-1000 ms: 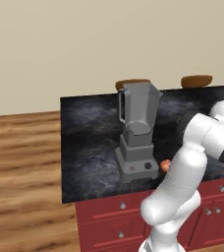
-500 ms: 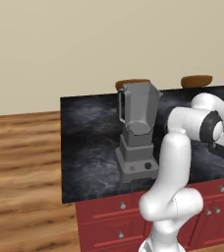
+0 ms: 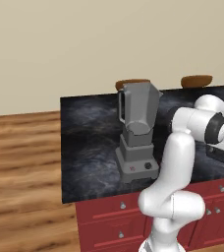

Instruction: Open the blender lid, put the peach in the blender, close the lid, and start the blender.

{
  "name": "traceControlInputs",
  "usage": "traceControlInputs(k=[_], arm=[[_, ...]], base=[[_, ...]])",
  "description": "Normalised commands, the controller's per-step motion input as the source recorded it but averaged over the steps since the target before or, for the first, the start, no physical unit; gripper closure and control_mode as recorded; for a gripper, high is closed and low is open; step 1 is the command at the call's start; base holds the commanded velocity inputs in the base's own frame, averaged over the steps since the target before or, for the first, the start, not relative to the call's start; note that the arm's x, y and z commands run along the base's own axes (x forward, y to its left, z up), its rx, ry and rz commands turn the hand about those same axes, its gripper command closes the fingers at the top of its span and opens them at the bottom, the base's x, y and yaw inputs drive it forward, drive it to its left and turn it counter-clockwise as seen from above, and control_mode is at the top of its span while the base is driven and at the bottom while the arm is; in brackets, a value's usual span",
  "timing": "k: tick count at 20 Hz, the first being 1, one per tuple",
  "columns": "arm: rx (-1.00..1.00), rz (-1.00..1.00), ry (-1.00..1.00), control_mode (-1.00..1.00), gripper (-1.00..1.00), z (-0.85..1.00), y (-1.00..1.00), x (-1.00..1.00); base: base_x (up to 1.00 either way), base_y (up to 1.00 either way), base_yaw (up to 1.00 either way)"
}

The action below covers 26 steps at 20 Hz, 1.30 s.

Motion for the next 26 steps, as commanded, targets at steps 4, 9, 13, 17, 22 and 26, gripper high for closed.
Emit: traceControlInputs(k=[4,9,13,17,22,26], arm=[[-0.05,0.0,0.01,-1.0,-1.0,-0.12,0.36,0.0],[0.0,0.0,0.0,-1.0,-1.0,0.08,0.08,0.0],[-0.02,0.0,-0.03,-1.0,-1.0,0.46,0.0,0.0],[-0.02,0.01,-0.28,-1.0,-1.0,0.81,0.06,-0.22],[-0.01,0.16,-0.25,-1.0,-1.0,0.49,0.42,-0.37],[-0.05,0.31,-0.09,-1.0,-1.0,0.13,0.7,-0.35]], base=[[0.0,0.0,0.0],[0.0,0.0,0.0],[0.0,0.0,0.0],[0.0,0.0,0.0],[0.0,0.0,0.0],[0.0,0.0,0.0]])
